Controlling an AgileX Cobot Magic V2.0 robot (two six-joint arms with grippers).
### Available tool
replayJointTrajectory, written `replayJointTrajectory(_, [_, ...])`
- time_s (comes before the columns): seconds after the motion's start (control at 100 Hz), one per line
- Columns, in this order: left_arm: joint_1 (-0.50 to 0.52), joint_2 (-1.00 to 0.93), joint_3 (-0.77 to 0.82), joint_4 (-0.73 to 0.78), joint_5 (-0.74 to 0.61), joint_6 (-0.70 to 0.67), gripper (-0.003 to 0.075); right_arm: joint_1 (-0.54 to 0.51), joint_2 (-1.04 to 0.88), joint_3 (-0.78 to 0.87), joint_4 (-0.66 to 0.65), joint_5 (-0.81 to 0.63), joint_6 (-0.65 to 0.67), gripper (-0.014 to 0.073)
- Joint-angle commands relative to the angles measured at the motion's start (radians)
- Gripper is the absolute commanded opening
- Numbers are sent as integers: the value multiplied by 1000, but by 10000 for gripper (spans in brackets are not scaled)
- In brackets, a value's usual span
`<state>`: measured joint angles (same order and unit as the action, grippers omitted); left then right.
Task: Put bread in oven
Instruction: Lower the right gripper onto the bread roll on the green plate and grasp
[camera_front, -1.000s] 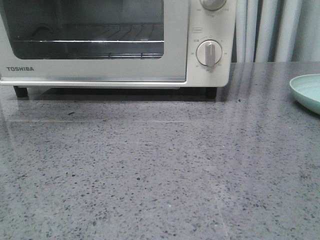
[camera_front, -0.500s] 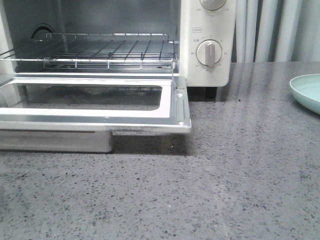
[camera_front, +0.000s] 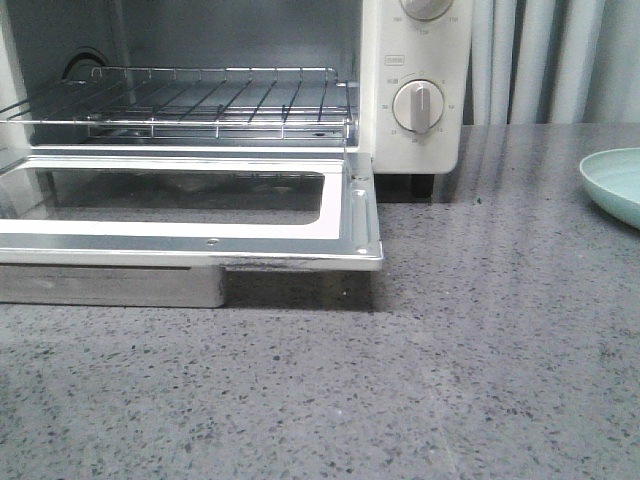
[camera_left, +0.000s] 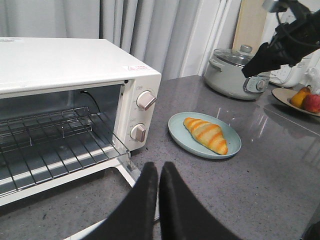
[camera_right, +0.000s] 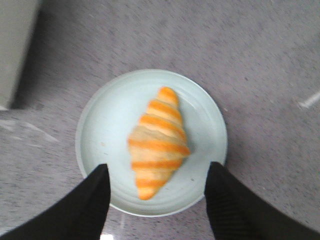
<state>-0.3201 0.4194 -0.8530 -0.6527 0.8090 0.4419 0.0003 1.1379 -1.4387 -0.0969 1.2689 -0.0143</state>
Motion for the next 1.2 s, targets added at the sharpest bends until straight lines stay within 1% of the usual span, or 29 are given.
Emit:
replayJointTrajectory(0.0, [-8, 9, -24, -37, -48, -10, -21, -3, 18, 7, -50, 35, 4, 400])
replayJointTrajectory(0.09, [-8, 9, -24, -37, -48, -10, -21, -3, 51, 44, -50, 33, 6, 400])
replayJointTrajectory(0.25, [-8, 9, -24, -37, -48, -10, -21, -3, 97, 113, -52, -32, 6, 400])
replayJointTrajectory(0.36, [-8, 9, -24, -37, -48, -10, -21, -3, 138, 134, -59, -48, 6, 400])
replayJointTrajectory(0.67, [-8, 9, -24, -37, -50, -10, -21, -3, 271, 150, -61, -104, 6, 400])
replayJointTrajectory(1.01, [-8, 9, -24, -37, -66, -10, -21, -3, 363, 151, -61, -97, 6, 395])
replayJointTrajectory(1.05, [-8, 9, -24, -37, -66, -10, -21, -3, 368, 151, -61, -95, 6, 375])
replayJointTrajectory(1.1, [-8, 9, -24, -37, -66, -10, -21, -3, 378, 151, -61, -90, 6, 331])
replayJointTrajectory(1.15, [-8, 9, -24, -37, -66, -10, -21, -3, 387, 151, -61, -83, 6, 270])
replayJointTrajectory(1.19, [-8, 9, -24, -37, -67, -10, -21, -3, 396, 152, -61, -75, 6, 203])
